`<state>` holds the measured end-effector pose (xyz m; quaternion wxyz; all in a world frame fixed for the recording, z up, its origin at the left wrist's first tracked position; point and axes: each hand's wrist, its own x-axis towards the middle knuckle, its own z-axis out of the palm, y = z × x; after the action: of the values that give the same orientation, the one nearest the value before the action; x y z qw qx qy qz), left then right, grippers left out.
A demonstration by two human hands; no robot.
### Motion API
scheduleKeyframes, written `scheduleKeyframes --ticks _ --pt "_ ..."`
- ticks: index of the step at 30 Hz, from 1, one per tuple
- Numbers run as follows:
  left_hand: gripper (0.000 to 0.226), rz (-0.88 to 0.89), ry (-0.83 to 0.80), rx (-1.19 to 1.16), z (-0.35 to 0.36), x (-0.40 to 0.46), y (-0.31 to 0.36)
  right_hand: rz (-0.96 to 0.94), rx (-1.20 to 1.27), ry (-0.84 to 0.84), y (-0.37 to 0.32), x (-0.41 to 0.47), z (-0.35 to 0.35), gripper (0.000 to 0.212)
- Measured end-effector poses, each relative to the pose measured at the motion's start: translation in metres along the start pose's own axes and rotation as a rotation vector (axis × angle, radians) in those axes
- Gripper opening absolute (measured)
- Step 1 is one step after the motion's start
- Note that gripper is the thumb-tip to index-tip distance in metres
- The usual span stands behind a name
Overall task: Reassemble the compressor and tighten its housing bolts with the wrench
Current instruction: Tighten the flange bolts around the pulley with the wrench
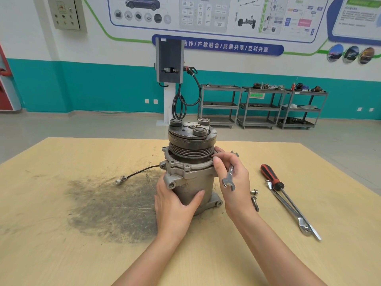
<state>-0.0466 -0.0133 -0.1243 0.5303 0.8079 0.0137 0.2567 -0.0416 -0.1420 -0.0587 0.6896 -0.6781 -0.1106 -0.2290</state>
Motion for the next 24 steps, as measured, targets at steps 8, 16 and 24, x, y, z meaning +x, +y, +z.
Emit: scheduleKeyframes --ticks 8,16,24 --pt "0.095 0.001 0.001 0.000 -0.0003 0.0003 0.0001 -0.001 0.000 0.014 0.0010 0.0002 0.0021 0.013" --pt "0.098 -0.003 0.005 0.004 -0.0002 0.0005 0.0003 0.012 0.005 0.014 0.0008 0.0018 0.0022 0.012" --pt "0.097 0.000 0.003 0.009 0.0001 0.0007 0.0001 -0.018 -0.015 0.009 0.0020 -0.0005 0.0010 0.010"
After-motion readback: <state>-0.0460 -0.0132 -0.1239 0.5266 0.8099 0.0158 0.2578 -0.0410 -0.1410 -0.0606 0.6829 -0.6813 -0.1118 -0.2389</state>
